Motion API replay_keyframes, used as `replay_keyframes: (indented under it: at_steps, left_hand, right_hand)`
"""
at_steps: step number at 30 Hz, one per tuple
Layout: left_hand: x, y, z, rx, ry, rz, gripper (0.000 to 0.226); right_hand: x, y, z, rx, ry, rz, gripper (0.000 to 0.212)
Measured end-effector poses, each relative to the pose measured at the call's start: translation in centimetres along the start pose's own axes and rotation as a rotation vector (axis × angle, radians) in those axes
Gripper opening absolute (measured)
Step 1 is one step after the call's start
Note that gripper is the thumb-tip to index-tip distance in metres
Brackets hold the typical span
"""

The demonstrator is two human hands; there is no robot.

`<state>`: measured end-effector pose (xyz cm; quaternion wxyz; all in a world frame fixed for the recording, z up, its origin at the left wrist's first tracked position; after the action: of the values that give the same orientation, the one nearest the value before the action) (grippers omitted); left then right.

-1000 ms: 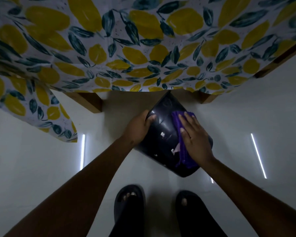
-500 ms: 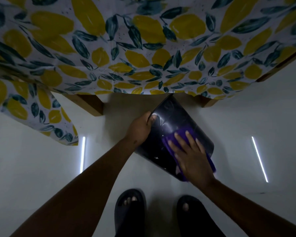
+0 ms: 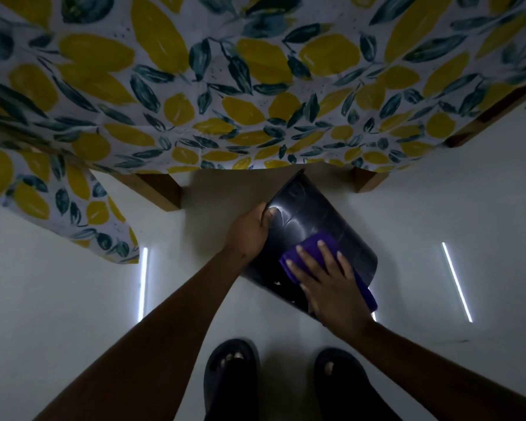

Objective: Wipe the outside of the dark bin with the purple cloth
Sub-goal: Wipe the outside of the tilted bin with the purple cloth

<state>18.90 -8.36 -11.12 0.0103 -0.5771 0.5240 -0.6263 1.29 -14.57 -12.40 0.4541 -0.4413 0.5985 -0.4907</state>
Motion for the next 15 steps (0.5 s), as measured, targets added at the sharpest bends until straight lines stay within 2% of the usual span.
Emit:
replay_keyframes:
  at_steps: [2,4,6,7,9,12,13,15]
  left_hand:
    - [0.3,0.1,0.4,-0.007,0.013,-0.009,0.035]
    - [0.7,0.2,0.4,-0.014,0.027,-0.017,0.035]
    - [0.4,0.3,0.1,-0.01,0.017,-0.024,0.037]
    - [0.2,0.3,0.0,-0.01,0.008,-0.021,0.038]
    - [0.1,0.2,-0.2,-0.012,-0.003,-0.01,0.039]
    - [0.9,0.1,0.3,-0.012,-0.006,-0.016,0.039]
    - [1.5,0.2,0.6,-0.01,0.004,-0.023,0.038]
    - [2.4,0.3,1.1,-0.008,0.032,-0.033,0.037]
  right_hand:
    - [0.3,-1.1,2.5,0.036,-0.018,0.031,0.075]
    - [2.9,-2.2,5.6,0.049,0.148,0.161,0.056]
    - [5.9,-2.3,6.0,0.039,0.341,0.329,0.052]
    - [6.1,-1.9,5.1,0.04,0.367,0.335,0.052]
    - [3.6,-1.2,2.2,0.074,0.225,0.138,0.058]
    - [-2.0,0.8,-1.2,0.017,-0.164,-0.077,0.084]
    - [-2.4,1.0,-1.0,0.011,-0.223,-0.098,0.089]
    - [-1.7,-0.2,1.2,0.038,-0.173,-0.088,0.088]
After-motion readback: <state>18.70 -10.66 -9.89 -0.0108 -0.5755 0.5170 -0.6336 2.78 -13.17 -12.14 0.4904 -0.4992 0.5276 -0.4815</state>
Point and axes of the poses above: each hand's wrist, its own z-axis towards the middle knuckle, its own y-axis out of the palm, x = y × z, the point moved 10 cm from there along z, towards the middle knuckle, and after that the axes turned 9 degrees about y, right-handed, at the moved point
